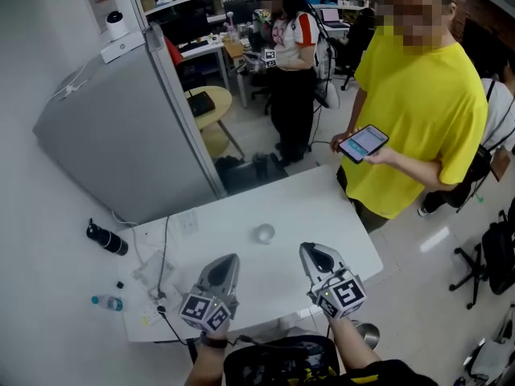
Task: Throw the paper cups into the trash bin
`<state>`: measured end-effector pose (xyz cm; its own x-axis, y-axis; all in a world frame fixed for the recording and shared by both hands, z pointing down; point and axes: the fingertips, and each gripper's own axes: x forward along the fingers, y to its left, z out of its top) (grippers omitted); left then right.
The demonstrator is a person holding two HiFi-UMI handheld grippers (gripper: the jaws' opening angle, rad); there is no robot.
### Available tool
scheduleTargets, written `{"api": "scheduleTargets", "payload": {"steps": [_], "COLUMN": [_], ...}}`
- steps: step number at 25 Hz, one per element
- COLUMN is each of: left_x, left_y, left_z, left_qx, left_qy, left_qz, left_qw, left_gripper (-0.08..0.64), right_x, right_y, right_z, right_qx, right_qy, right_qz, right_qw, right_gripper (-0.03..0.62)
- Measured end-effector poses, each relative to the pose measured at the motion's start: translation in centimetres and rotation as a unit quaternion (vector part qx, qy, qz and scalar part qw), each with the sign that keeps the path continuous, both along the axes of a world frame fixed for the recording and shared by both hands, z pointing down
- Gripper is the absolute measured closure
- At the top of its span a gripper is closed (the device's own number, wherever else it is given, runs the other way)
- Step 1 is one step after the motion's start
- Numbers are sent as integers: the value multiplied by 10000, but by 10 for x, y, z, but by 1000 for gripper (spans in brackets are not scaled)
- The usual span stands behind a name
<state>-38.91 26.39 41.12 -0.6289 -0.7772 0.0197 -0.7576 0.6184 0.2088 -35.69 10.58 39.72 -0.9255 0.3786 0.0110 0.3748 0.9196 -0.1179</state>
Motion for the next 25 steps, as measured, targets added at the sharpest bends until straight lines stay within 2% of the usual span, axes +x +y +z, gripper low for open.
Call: {"api": "scheduleTargets", "payload": {"steps": [10, 13, 17, 25], "left_x": [-36, -48, -62, -79], "left_y": [-10, -9, -9, 2], "left_z": [6, 6, 7, 13], "left_qx": [13, -8, 37, 122], "left_qy": [137, 133, 177, 265], "left_qz": [-124, -81, -35, -40], "left_qw": [9998, 9999, 9998, 9996], "left_gripper": [558, 558, 558, 558], "right_x": [-40, -51, -63, -82], "right_y": [-11, -7, -1, 17], "right_z": [10, 16, 14, 11], "right_qx": [2, -14, 83, -25], "right_qy": [58, 149, 33, 55], "right_qz": [-135, -164, -201, -276], "right_qw": [9999, 9998, 9998, 9996], "right_gripper": [589, 589, 589, 588]}}
